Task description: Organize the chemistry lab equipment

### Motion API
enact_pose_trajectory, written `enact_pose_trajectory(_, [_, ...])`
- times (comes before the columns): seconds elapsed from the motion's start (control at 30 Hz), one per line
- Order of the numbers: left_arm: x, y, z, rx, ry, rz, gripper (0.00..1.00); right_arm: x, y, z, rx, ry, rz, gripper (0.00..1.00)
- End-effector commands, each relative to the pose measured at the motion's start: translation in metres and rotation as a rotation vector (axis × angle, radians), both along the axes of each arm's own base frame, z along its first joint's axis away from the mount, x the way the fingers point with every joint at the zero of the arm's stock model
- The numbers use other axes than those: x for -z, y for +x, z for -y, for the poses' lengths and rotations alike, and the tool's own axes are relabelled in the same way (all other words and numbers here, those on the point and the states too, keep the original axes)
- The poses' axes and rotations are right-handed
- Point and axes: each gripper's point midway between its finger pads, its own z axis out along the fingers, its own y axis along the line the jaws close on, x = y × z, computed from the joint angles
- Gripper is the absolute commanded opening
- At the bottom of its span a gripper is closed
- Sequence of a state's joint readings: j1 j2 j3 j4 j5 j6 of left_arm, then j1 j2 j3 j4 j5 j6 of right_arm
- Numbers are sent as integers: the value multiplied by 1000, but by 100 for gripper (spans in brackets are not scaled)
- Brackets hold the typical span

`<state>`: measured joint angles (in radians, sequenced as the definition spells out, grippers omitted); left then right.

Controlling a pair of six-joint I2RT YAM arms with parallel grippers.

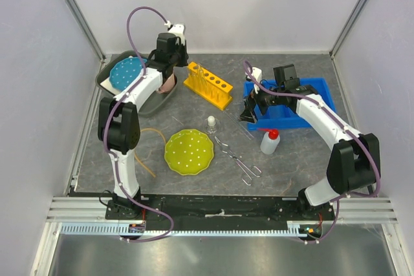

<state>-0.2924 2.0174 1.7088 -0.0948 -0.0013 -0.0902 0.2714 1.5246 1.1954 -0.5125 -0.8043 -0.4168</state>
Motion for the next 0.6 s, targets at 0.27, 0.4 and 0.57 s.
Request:
enact_pose_trajectory(0.27, [10,11,-2,-6,7,13,2,3,2,-3,-35,22,7,98])
enact_pose_trajectory(0.4, [26,6,0,17,5,-22,9,5,2,-2,-33,20,1,98])
enact_pose_trajectory(0.57, [40,0,-1,18,15,-54,19,6,2,-1,-32,24,-7,98])
